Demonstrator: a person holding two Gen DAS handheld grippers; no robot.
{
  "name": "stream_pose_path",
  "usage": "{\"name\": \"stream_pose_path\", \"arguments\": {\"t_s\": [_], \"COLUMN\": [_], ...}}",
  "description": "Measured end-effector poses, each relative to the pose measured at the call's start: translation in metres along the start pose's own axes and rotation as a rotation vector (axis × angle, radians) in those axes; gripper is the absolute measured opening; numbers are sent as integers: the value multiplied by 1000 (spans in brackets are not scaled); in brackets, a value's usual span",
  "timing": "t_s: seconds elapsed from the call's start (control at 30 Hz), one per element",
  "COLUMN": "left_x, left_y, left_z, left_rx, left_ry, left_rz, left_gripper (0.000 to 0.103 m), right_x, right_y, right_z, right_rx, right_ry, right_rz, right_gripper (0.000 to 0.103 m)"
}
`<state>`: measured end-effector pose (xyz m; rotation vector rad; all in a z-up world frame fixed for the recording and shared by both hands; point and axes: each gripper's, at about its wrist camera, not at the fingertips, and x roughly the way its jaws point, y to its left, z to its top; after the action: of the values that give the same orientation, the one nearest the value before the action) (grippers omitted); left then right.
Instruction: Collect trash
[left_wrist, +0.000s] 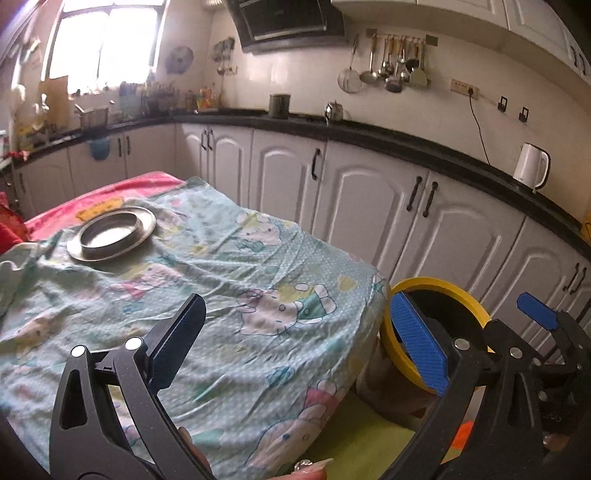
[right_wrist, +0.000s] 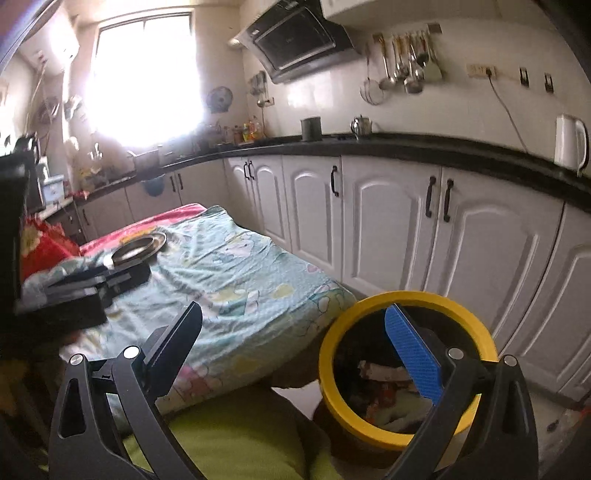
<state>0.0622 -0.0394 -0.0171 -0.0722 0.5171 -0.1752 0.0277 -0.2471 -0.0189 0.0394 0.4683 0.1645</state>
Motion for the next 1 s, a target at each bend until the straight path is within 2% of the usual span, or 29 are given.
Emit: {"name": "stream_pose_path", "arguments": {"t_s": [0.17, 0.27, 0.63, 1.0], "left_x": [-25, -35, -44, -41], "left_y": [-3, -4, -1, -4], "left_z": [-14, -21, -23, -25], "left_rx": [12, 0, -11, -14], "left_ry": [-76, -99, -120, -109], "left_rz": [28, 23, 38, 38], "left_gripper": [92, 92, 92, 92], "right_x": [-12, -17, -19, -13], "right_y": [-5, 1, 4, 3], "right_z": [-6, -11, -11, -10], "right_rx": [21, -12, -19, -13], "right_ry": [-47, -67, -72, -52], "right_rz": [-30, -15, -13, -16], "right_gripper": [97, 97, 97, 97]}}
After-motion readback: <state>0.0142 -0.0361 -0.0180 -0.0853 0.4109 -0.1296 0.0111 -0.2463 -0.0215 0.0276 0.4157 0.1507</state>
